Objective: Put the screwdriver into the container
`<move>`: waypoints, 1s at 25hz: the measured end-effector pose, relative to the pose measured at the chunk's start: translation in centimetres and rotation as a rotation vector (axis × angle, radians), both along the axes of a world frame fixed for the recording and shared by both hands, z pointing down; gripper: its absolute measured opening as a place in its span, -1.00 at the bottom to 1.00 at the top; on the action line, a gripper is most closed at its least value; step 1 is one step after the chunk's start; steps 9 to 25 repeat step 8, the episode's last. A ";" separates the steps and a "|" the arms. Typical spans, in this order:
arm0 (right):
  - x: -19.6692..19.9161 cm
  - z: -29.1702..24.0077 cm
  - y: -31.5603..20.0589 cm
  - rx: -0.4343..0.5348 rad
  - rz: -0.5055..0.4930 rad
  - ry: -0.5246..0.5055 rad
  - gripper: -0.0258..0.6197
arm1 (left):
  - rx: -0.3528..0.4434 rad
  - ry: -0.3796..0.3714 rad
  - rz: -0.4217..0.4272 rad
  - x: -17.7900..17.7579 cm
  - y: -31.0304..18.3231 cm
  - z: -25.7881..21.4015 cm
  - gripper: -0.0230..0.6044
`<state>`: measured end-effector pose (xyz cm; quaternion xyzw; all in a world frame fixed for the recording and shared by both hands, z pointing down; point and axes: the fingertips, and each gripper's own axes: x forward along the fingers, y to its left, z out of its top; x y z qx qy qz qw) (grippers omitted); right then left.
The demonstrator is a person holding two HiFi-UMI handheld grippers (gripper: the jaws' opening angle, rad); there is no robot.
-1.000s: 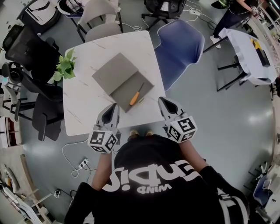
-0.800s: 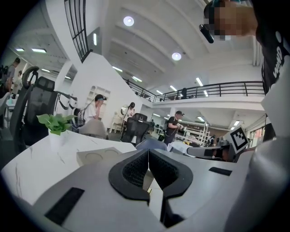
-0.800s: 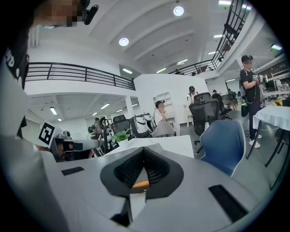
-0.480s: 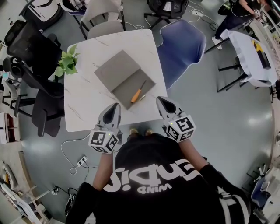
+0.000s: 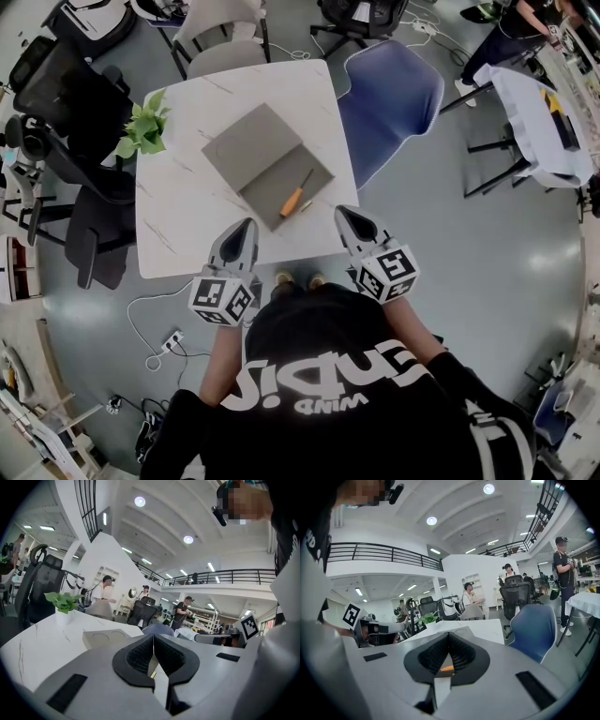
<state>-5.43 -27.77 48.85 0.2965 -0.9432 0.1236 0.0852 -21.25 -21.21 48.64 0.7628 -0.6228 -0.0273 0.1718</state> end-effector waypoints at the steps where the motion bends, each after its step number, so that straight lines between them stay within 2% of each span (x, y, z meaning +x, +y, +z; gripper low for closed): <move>1: 0.0 0.0 0.0 -0.001 -0.001 0.001 -0.88 | -0.002 0.002 0.000 0.0 0.0 0.1 -0.87; 25: 0.0 -0.2 -0.1 -0.007 -0.003 0.001 -0.88 | -0.010 0.022 -0.004 -0.1 -0.3 0.2 -0.87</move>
